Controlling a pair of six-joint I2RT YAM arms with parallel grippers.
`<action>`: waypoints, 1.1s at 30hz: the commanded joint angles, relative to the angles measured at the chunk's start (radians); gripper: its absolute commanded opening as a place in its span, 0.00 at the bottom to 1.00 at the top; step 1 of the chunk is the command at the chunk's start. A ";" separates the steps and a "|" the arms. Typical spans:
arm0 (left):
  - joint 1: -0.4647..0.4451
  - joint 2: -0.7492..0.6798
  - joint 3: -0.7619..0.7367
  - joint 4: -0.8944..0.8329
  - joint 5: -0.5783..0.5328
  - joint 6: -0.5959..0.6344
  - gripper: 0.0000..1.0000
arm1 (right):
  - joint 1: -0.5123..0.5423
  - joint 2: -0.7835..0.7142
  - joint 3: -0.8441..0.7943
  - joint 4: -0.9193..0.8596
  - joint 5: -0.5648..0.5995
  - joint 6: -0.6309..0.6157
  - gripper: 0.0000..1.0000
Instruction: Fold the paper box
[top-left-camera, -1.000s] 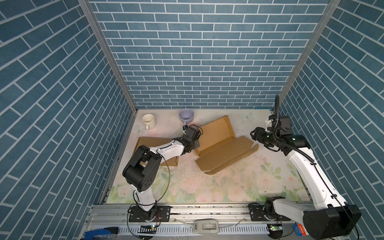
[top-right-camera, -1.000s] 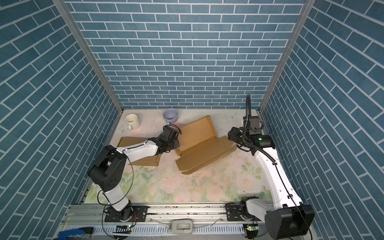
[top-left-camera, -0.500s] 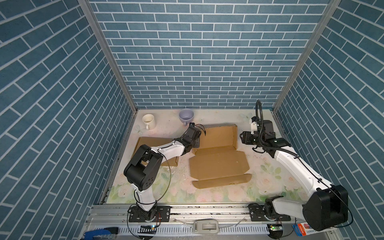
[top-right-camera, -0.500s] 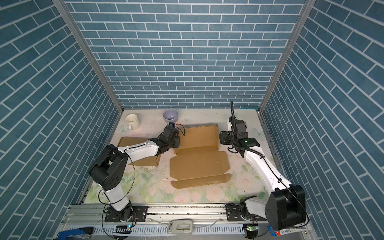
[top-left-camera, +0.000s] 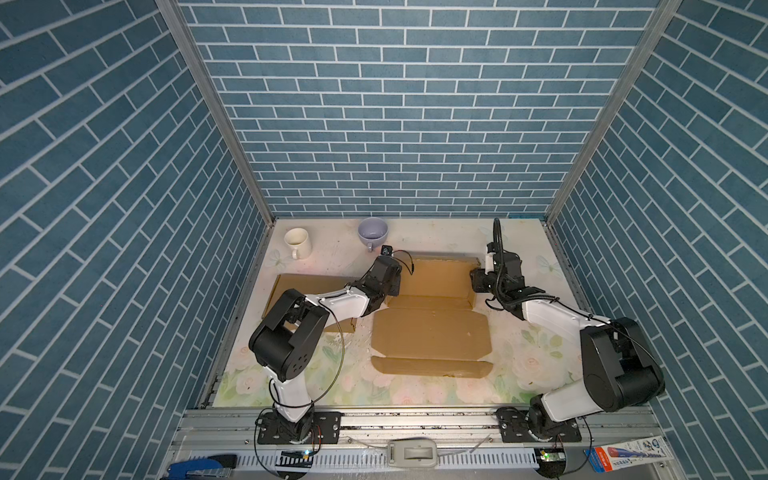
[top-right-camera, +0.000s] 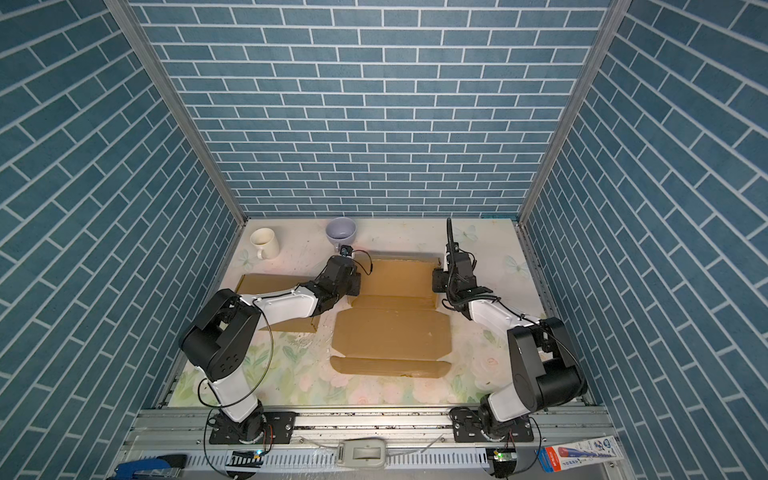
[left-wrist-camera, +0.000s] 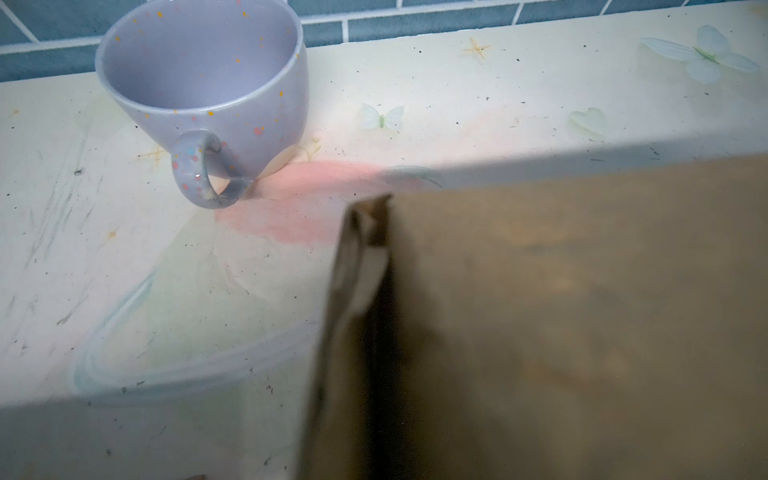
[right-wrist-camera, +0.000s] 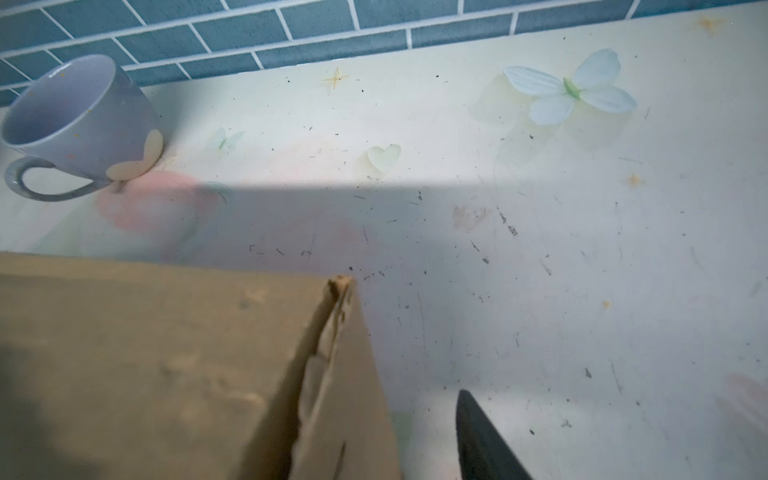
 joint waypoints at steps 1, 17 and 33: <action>-0.004 0.037 0.000 -0.028 -0.057 -0.065 0.00 | 0.040 0.030 -0.071 0.155 0.121 0.009 0.37; -0.075 0.138 0.112 -0.202 -0.290 -0.154 0.05 | 0.112 0.067 -0.118 0.219 0.383 0.042 0.00; -0.028 -0.064 -0.032 -0.031 0.020 -0.055 0.46 | 0.111 0.083 -0.130 0.251 0.356 0.036 0.00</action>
